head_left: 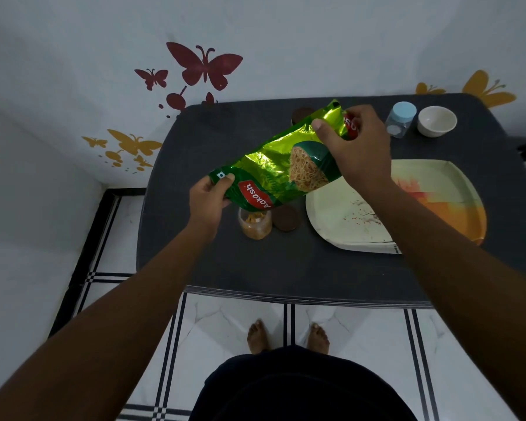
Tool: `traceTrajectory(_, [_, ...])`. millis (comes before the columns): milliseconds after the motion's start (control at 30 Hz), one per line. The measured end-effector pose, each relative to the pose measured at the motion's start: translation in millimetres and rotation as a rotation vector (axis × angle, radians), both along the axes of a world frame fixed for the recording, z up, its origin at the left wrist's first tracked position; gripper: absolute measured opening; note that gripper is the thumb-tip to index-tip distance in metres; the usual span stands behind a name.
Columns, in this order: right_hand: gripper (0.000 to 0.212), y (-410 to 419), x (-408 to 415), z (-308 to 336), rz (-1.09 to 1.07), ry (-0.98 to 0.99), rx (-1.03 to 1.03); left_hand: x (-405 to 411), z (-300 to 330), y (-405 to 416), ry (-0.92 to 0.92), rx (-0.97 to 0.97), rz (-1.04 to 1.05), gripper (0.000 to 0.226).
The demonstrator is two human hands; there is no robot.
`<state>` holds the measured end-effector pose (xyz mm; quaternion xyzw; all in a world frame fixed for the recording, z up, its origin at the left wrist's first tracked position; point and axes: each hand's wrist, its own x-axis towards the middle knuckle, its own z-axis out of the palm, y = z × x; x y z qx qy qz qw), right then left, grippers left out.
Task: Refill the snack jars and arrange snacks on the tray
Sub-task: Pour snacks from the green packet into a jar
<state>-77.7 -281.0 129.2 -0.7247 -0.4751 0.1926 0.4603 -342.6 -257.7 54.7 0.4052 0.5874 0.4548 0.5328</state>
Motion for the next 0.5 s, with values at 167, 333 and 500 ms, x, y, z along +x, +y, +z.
traceTrajectory(167, [0.069,-1.9,-0.1,1.1,-0.011,-0.002,-0.001,1.2,0.3,0.7,0.000,-0.005,-0.004,0.023])
traceTrajectory(333, [0.070,-2.0,-0.5,2.0,-0.028,-0.001,0.001,3.1,0.8,1.6,-0.013,-0.002,-0.006,0.022])
traceTrajectory(500, [0.073,-1.9,0.5,0.8,-0.020,-0.013,-0.017,2.0,-1.7,2.0,0.004,-0.013,0.003,0.018])
